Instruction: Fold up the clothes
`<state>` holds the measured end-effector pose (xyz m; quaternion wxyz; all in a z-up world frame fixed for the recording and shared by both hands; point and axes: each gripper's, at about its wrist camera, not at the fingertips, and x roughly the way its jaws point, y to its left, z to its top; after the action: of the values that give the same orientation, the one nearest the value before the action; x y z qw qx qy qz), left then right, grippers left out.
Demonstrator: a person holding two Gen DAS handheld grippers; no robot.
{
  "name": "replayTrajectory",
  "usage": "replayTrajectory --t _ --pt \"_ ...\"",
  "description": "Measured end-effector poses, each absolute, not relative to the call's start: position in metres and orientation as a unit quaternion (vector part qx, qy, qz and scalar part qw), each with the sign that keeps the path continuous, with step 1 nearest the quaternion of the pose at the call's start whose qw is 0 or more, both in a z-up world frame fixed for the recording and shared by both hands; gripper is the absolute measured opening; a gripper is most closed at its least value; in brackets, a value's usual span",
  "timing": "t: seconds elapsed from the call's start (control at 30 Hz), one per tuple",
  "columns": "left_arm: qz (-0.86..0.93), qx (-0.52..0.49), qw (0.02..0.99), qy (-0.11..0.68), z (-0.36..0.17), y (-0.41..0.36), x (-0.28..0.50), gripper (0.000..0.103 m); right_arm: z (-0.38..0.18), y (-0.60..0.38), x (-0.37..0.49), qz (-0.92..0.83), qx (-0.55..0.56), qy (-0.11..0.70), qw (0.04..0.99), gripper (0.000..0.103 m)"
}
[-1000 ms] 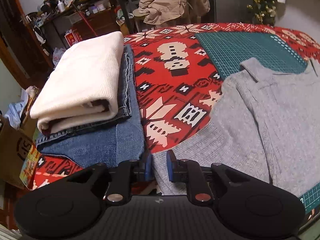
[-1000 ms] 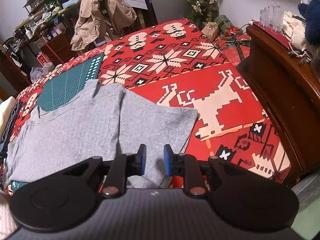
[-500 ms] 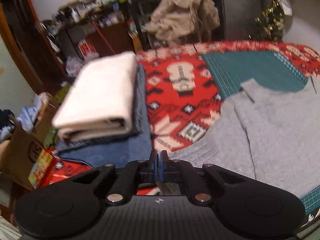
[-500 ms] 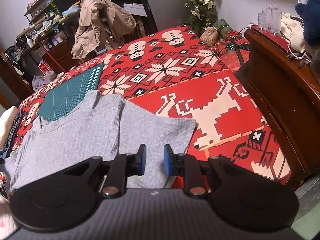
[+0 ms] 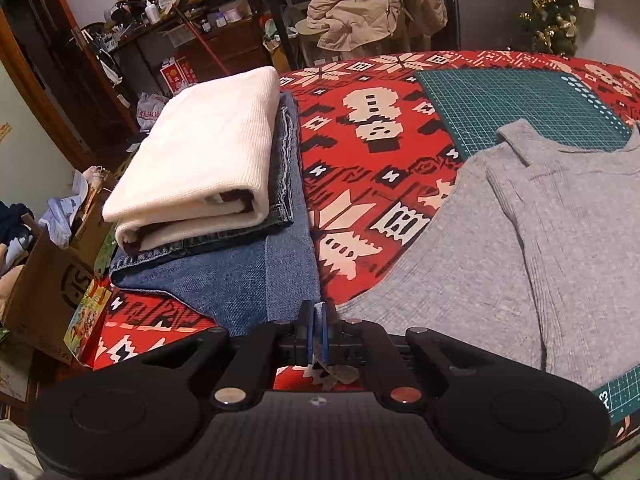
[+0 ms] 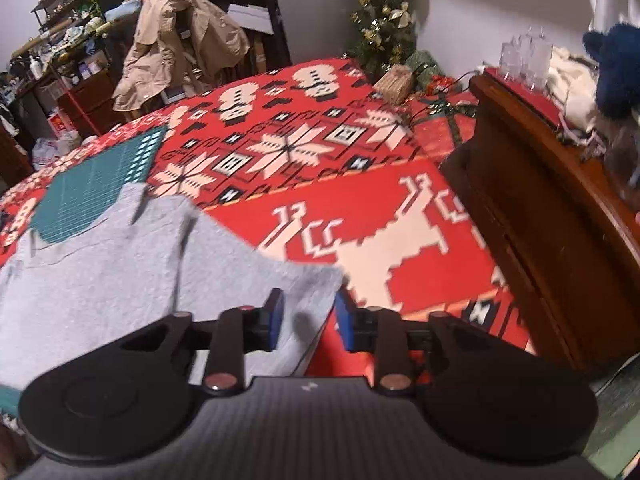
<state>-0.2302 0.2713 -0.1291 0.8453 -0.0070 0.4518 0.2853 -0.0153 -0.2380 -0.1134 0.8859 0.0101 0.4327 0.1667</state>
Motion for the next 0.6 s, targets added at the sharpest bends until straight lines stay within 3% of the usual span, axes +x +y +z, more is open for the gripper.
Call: replayTrajectory --t 0.1,0.2,0.23,0.27,0.6 --pt "0.283 0.0 0.845 0.454 -0.129 0.27 -0.229 0.004 -0.12 -0.236 0.0 0.161 0.001 0.432 0.888 0.041" --pt "0.281 -0.001 0.845 0.454 -0.129 0.27 -0.23 0.005 -0.128 -0.231 0.008 0.162 -0.012 0.437 0.885 0.038" --pt "0.281 -0.008 0.846 0.453 -0.129 0.271 -0.231 0.005 -0.13 -0.229 0.01 0.162 -0.018 0.438 0.884 0.023" --pt "0.281 -0.013 0.846 0.452 -0.129 0.273 -0.231 0.005 -0.13 -0.225 0.01 0.161 -0.029 0.438 0.884 0.001" --pt "0.284 -0.02 0.845 0.453 -0.129 0.274 -0.23 0.004 -0.119 -0.247 0.0 0.088 -0.005 0.433 0.897 0.0"
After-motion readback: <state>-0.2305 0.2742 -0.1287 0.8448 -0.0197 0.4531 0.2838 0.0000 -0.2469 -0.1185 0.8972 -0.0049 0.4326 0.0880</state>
